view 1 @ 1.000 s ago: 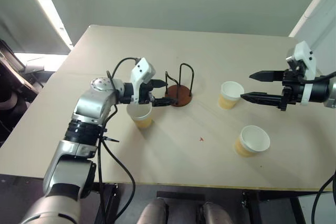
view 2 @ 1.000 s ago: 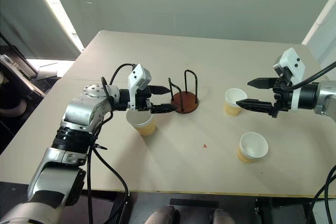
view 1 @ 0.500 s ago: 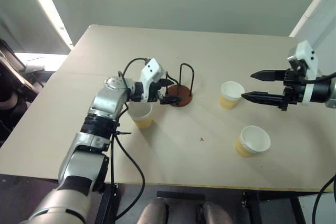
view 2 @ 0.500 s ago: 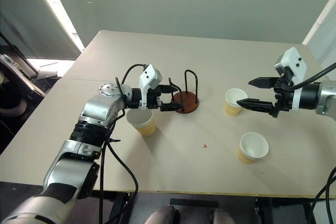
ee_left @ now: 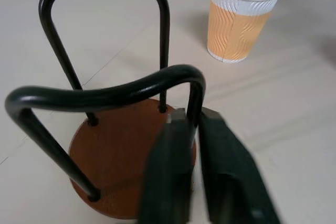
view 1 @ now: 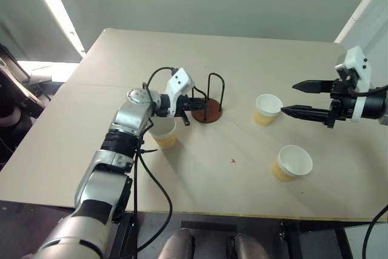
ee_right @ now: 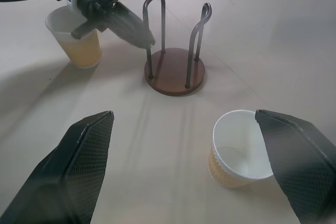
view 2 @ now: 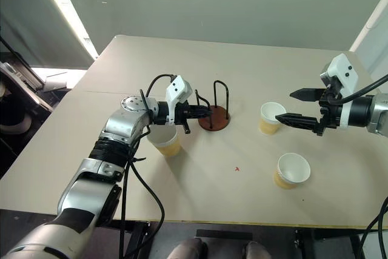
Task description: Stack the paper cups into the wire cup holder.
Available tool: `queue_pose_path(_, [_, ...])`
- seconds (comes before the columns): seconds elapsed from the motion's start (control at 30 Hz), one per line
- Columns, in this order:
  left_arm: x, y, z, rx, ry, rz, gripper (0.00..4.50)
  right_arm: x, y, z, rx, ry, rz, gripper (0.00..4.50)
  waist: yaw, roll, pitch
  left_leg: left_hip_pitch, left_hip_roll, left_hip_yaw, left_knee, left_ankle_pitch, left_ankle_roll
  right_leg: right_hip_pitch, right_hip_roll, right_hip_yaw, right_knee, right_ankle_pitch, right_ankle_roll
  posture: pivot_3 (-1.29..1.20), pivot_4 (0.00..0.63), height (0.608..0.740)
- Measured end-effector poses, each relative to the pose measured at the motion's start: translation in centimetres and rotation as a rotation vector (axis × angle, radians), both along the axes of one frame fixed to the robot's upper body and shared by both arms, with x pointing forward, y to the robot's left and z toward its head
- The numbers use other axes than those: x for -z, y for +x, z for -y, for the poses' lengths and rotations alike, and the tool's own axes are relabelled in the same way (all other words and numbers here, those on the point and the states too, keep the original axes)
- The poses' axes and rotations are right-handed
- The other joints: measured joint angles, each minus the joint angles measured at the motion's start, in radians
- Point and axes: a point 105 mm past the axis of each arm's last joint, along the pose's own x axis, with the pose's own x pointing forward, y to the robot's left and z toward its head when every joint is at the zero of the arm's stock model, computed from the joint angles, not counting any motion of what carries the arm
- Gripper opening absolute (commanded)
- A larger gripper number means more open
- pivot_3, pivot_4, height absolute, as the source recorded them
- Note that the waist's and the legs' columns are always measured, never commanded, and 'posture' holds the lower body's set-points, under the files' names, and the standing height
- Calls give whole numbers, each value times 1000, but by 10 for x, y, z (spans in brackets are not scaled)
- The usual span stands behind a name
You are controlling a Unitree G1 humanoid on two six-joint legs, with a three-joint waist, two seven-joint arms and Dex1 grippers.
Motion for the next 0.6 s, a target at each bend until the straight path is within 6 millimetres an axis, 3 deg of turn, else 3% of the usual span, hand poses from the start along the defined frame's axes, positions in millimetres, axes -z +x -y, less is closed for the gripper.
queue_pose_path(0.37, [-5,-6,2,61,27,25,49,2,-3,-2,-10,8,-9,4500,1,0,0,-1,0,0,0,0,0,-1,0,0,0,0,0,0,150,740])
queue_pose_path(0.5, [-19,-26,18,202,59,82,49,0,-7,-1,-10,-3,-12,4500,3,0,0,-6,0,0,1,0,0,-4,0,0,0,0,1,0,150,740])
queue_pose_path(0.6, [-16,-46,28,324,104,90,49,-4,-16,2,-14,-21,-21,4500,4,0,0,-8,0,2,1,0,0,-6,0,0,0,0,1,0,150,740])
